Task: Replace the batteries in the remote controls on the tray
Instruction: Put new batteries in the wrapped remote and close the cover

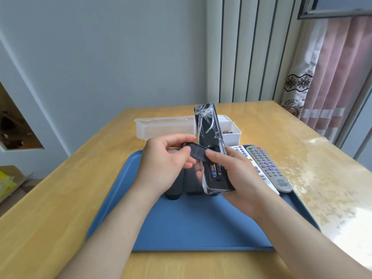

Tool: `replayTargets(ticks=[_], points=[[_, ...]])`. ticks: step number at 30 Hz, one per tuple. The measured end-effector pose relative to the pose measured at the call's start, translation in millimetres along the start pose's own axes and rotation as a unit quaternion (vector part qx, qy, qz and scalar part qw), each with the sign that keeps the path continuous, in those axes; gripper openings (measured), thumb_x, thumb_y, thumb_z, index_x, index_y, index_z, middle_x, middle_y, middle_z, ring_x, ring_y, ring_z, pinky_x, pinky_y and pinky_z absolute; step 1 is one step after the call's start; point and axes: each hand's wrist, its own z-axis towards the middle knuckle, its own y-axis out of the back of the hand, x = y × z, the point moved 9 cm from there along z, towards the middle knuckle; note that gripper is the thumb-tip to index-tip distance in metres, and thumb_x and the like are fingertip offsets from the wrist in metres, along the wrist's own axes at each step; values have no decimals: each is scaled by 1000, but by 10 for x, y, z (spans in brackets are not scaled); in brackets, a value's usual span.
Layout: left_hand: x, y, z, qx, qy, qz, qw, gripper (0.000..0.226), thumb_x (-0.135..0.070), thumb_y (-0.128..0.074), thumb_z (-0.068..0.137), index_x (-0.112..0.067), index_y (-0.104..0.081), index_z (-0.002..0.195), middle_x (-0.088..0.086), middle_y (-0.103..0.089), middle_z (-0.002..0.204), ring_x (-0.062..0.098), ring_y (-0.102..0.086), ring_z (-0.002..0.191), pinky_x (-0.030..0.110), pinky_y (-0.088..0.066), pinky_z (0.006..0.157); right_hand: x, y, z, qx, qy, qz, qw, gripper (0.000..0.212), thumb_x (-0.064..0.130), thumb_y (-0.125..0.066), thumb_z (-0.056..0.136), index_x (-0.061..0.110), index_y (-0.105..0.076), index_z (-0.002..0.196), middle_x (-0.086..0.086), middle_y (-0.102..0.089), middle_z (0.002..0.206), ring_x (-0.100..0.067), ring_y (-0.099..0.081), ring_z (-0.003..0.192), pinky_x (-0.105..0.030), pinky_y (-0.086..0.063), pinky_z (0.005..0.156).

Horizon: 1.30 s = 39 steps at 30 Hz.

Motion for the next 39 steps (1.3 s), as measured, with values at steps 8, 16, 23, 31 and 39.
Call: replayTargets(ticks=[8,16,23,31,39], points=[[-128,-2,32,93,-63,-18,994,16,-22,-74,68,-17,-73,83,-7,-71,76,6,-64,74,15,-51,73,-97,-24,-35,2,-92,114,989,21,12,-56,91,-2,-65,102,-18,-66,86,-25,-63,63,-29,-57,57],[-139,13,17,40,-76,-57,995,18,-37,-70,71,-20,-74,71,11,-60,50,17,-49,40,20,-41,42,-32,7,-30,-33,-22,-26,999,47,49,-41,99,11,-69,99,-15,-68,77,-27,-62,63,-36,-55,62],[-68,-128,-11,56,-66,-18,996,17,-40,-69,69,-25,-75,72,3,-60,45,13,-50,38,18,-42,45,-17,-9,-37,-46,-2,-64,997,46,47,-40,100,13,-68,91,-11,-70,73,-27,-63,67,-42,-54,71],[-83,-157,-46,33,-119,58,991,21,-20,-73,83,-36,-74,70,10,-63,60,16,-56,45,18,-45,51,-41,-34,-44,-41,-1,-74,996,50,48,-40,100,9,-67,85,-17,-67,69,-30,-60,64,-44,-51,70],[-154,-230,-72,49,-180,139,973,19,-7,-64,90,-13,-75,104,-6,-61,80,6,-58,61,9,-42,62,-34,-18,-55,-54,0,-62,997,51,49,-40,100,10,-68,83,-15,-67,69,-30,-60,64,-45,-50,71]])
